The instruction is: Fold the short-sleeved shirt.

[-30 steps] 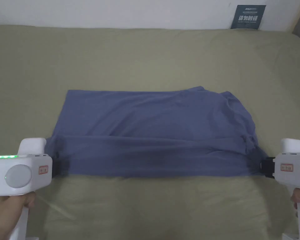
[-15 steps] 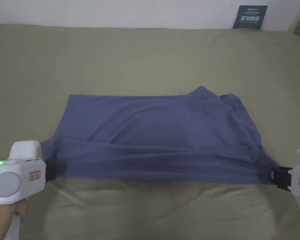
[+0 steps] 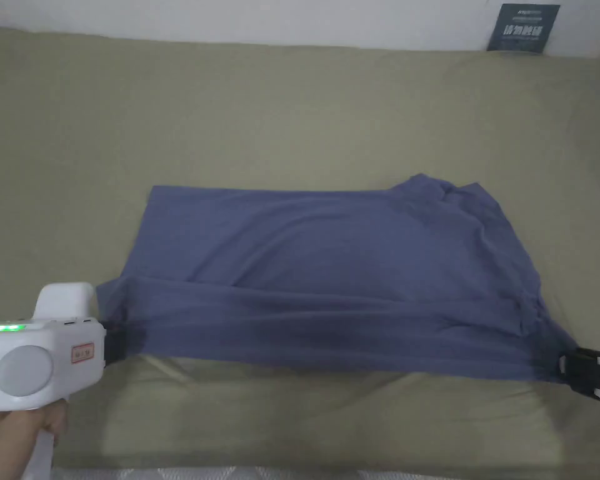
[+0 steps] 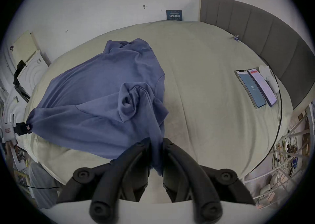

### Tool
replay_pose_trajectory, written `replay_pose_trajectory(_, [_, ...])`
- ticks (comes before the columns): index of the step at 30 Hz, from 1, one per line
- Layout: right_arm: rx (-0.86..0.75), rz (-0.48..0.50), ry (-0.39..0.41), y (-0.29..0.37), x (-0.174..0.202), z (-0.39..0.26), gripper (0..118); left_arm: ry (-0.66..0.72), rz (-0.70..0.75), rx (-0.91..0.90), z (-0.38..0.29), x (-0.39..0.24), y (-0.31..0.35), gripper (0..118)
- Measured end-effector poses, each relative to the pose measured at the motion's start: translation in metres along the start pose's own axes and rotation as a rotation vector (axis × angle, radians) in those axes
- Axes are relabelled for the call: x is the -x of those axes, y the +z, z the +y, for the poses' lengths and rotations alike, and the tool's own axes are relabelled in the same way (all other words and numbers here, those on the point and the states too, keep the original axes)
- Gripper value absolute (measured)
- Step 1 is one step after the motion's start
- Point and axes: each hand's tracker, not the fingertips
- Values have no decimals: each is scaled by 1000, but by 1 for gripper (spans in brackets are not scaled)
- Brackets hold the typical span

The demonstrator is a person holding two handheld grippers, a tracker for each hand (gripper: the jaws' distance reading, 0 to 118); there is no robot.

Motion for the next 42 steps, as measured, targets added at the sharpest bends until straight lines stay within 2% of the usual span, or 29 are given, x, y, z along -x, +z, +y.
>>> replay_pose_trajectory(1, [-13,5,-3,-1,0,-1,21,5,-6,-5,-1,1,-1,9])
replay_pose_trajectory(2, [-24,4,-4,-2,0,-1,34,13,-20,-11,-2,3,-2,21])
replay_pose_trajectory(3, [-25,-9,-6,-4,1,-1,62,26,-32,-9,-2,3,-3,52])
replay_pose_trajectory(4, [-26,-19,-9,-5,1,-1,108,37,-34,3,-3,5,-4,103])
replay_pose_trajectory(5, [-20,-24,-13,-6,0,1,118,46,-26,12,-4,6,-6,118])
replay_pose_trajectory(7, [-17,-16,-23,0,-2,3,103,45,-22,4,-5,9,-6,118])
replay_pose_trajectory(9, [-57,-18,-8,9,2,10,103,25,9,-32,3,10,-2,117])
replay_pose_trajectory(10, [-68,-26,-3,11,5,14,100,23,14,-37,8,10,-3,112])
replay_pose_trajectory(11, [-91,-18,1,13,8,19,94,23,11,-48,13,9,-2,102])
replay_pose_trajectory(12, [-105,-7,2,10,15,28,94,26,13,-59,20,7,-1,102])
replay_pose_trajectory(13, [-109,-2,4,9,20,34,90,27,9,-66,27,5,-1,96])
replay_pose_trajectory(14, [-127,6,8,8,26,42,80,23,-5,-78,36,3,-2,82])
replay_pose_trajectory(15, [-142,7,17,6,32,48,56,15,-11,-91,45,0,-3,50])
replay_pose_trajectory(16, [-157,4,32,2,38,54,17,6,-4,-102,53,-3,-6,6])
replay_pose_trajectory(17, [-175,-27,60,-3,45,62,11,-7,7,-127,62,-6,-10,3])
replay_pose_trajectory(18, [-180,-8,74,-7,52,69,11,-24,3,-137,73,-8,-14,3])
replay_pose_trajectory(20, [-150,21,101,-23,60,85,11,-43,-9,-127,95,-13,-27,3])
replay_pose_trajectory(25, [-146,7,138,-62,81,123,11,-74,21,-139,157,-21,-73,3])
replay_pose_trajectory(31, [-112,-16,165,-112,83,159,11,-63,87,-84,219,-16,-148,5])
replay_pose_trajectory(32, [-109,-24,170,-118,84,164,11,-56,99,-78,226,-16,-158,11])
replay_pose_trajectory(33, [-103,-26,173,-125,83,169,11,-49,103,-71,232,-14,-167,30])
replay_pose_trajectory(34, [-101,-31,174,-130,83,172,11,-45,100,-65,236,-13,-174,79])
replay_pose_trajectory(35, [-98,-39,172,-135,81,176,11,-34,103,-49,239,-16,-182,111])
replay_pose_trajectory(36, [-92,-41,171,-140,80,180,11,-33,103,-27,241,-16,-190,118])
replay_pose_trajectory(39, [-86,-58,156,-151,75,191,11,-82,161,-23,238,-25,-202,116])
replay_pose_trajectory(42, [-76,-59,113,-158,66,204,11,-76,153,23,228,-29,-209,112])
